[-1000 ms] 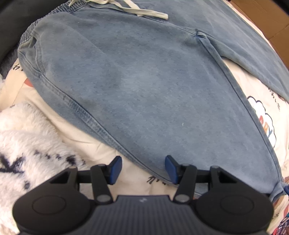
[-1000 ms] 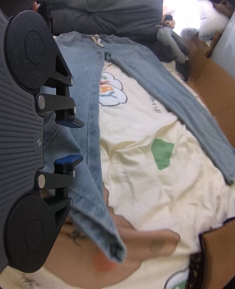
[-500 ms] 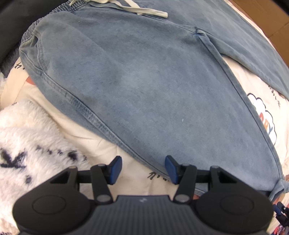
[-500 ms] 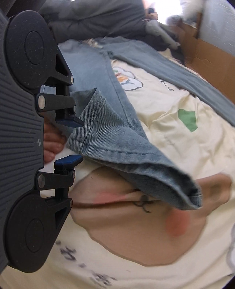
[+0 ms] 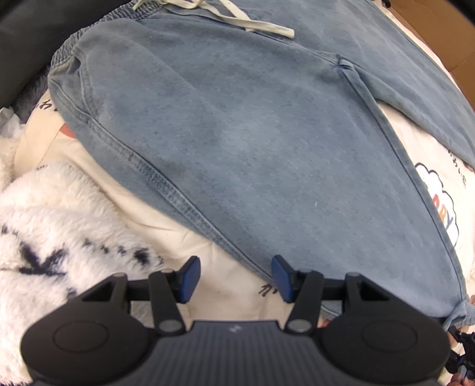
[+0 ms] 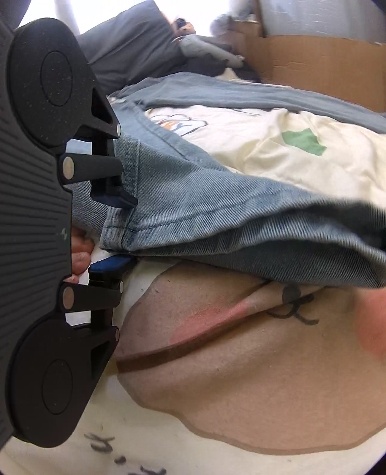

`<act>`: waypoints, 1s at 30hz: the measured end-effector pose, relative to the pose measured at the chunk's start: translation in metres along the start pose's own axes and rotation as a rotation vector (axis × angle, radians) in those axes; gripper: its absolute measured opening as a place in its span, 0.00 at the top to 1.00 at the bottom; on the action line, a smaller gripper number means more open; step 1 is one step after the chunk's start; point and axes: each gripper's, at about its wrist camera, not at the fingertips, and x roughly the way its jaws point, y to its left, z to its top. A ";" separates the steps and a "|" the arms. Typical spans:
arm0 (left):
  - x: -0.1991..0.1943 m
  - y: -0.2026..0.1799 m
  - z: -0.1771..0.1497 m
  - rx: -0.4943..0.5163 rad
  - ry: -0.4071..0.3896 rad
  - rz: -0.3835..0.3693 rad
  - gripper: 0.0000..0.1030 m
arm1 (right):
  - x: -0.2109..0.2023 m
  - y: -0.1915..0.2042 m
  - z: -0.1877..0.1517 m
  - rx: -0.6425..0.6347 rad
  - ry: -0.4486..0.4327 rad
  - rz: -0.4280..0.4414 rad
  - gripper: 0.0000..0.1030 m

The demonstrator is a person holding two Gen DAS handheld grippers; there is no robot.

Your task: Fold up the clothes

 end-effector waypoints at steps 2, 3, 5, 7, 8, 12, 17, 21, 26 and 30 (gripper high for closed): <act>0.009 -0.008 0.004 -0.001 -0.002 -0.004 0.46 | 0.001 0.001 0.000 -0.001 -0.002 0.004 0.65; 0.011 -0.009 0.005 -0.001 -0.003 -0.007 0.46 | 0.000 0.002 -0.001 -0.009 -0.002 0.002 0.68; 0.014 -0.011 0.006 -0.003 -0.006 -0.013 0.46 | -0.003 0.005 -0.001 -0.029 0.003 0.003 0.76; 0.016 -0.012 0.007 -0.006 -0.011 -0.020 0.46 | -0.010 0.009 -0.002 -0.052 0.011 0.006 0.79; 0.018 -0.012 0.008 -0.009 -0.014 -0.023 0.46 | -0.016 0.010 -0.002 -0.066 0.010 -0.003 0.80; 0.024 -0.009 0.008 -0.032 -0.021 -0.035 0.46 | -0.048 0.019 -0.005 -0.119 0.002 -0.033 0.82; 0.032 -0.005 0.003 -0.060 -0.021 -0.049 0.46 | -0.090 0.028 -0.011 -0.185 0.004 -0.078 0.83; 0.034 -0.003 0.000 -0.071 -0.033 -0.062 0.46 | -0.120 0.033 -0.019 -0.233 0.009 -0.124 0.83; 0.033 0.003 -0.001 -0.095 -0.057 -0.083 0.46 | -0.149 0.031 -0.028 -0.280 0.012 -0.217 0.84; 0.032 0.011 -0.001 -0.131 -0.092 -0.111 0.46 | -0.167 0.026 -0.033 -0.297 0.016 -0.295 0.94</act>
